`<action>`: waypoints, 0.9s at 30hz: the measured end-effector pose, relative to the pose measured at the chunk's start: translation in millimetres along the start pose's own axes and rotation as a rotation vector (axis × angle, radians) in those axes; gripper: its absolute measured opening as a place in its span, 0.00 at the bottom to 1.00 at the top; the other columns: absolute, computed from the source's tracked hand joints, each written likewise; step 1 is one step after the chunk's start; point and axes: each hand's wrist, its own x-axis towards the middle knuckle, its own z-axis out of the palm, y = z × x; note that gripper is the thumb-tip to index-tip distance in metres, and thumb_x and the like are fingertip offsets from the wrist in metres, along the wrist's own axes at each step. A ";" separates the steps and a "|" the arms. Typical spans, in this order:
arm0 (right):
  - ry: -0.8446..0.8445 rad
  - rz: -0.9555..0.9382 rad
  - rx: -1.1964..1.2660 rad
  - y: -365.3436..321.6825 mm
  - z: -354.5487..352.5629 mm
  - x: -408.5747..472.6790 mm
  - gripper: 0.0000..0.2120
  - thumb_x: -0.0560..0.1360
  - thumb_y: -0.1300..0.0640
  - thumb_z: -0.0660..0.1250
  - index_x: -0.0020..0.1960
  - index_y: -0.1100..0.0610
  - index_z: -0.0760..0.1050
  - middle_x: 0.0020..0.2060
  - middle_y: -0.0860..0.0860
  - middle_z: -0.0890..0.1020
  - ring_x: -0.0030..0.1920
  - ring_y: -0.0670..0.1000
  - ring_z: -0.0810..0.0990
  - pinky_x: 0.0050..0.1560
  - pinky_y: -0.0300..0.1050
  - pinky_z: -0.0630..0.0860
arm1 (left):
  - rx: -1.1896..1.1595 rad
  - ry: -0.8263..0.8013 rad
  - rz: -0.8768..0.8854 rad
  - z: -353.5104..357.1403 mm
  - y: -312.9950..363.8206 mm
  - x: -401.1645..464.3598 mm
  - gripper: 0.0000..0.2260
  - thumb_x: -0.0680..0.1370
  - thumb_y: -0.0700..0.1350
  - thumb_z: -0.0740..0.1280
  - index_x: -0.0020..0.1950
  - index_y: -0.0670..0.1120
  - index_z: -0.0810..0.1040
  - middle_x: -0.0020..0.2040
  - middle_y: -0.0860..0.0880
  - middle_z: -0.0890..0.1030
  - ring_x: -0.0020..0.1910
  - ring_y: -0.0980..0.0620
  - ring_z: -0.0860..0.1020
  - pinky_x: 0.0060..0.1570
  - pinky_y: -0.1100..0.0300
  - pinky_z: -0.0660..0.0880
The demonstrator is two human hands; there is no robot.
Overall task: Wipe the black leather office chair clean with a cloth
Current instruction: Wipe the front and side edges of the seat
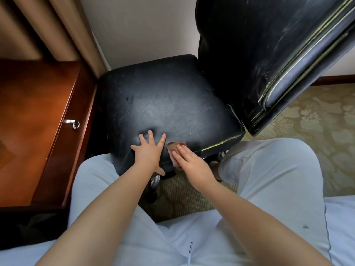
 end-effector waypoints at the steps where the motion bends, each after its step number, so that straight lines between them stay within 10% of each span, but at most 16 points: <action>1: 0.000 0.040 0.022 8.1 -1.5 -2.0 0.37 0.59 0.74 0.75 0.67 0.62 0.72 0.66 0.60 0.73 0.65 0.61 0.73 0.55 0.58 0.78 | -0.003 -0.003 0.022 -1.9 -3.6 -0.7 0.59 0.64 0.65 0.75 0.77 0.53 0.34 0.78 0.39 0.40 0.75 0.32 0.47 0.65 0.36 0.65; 5: 0.039 0.196 0.067 16.6 -4.2 -4.1 0.31 0.71 0.73 0.65 0.72 0.61 0.65 0.72 0.59 0.65 0.72 0.61 0.63 0.66 0.57 0.70 | 0.019 -0.050 0.059 -9.7 -11.7 -0.9 0.60 0.63 0.63 0.77 0.78 0.54 0.35 0.78 0.40 0.41 0.76 0.34 0.48 0.66 0.42 0.68; 14: -0.046 -0.091 -0.049 -12.3 -1.1 5.0 0.36 0.57 0.69 0.79 0.64 0.63 0.74 0.63 0.60 0.76 0.63 0.60 0.76 0.61 0.53 0.71 | -0.009 -0.072 0.045 -8.5 -15.6 -3.3 0.61 0.64 0.59 0.78 0.78 0.47 0.37 0.79 0.45 0.40 0.77 0.38 0.45 0.71 0.41 0.61; 18: -0.055 0.074 -0.023 3.6 -10.2 1.8 0.35 0.59 0.72 0.77 0.65 0.64 0.74 0.64 0.61 0.75 0.63 0.61 0.75 0.57 0.57 0.76 | -0.042 -0.073 0.044 -7.1 -16.4 -5.1 0.60 0.64 0.59 0.78 0.78 0.46 0.37 0.79 0.46 0.39 0.77 0.39 0.43 0.71 0.39 0.58; 23: -0.120 -0.108 -0.041 -26.3 -0.9 8.4 0.33 0.71 0.72 0.65 0.74 0.63 0.60 0.74 0.61 0.59 0.74 0.60 0.56 0.72 0.51 0.46 | -0.031 -0.070 0.042 -7.7 -13.2 -1.8 0.61 0.63 0.58 0.79 0.78 0.46 0.37 0.79 0.46 0.40 0.77 0.38 0.44 0.70 0.39 0.62; 27: -0.126 -0.125 -0.134 -18.6 -4.5 7.3 0.30 0.72 0.62 0.68 0.72 0.55 0.66 0.73 0.58 0.63 0.74 0.59 0.58 0.71 0.55 0.46 | -0.038 -0.060 0.051 -5.7 -16.9 -2.8 0.60 0.63 0.60 0.78 0.79 0.46 0.38 0.79 0.47 0.39 0.77 0.40 0.44 0.70 0.40 0.61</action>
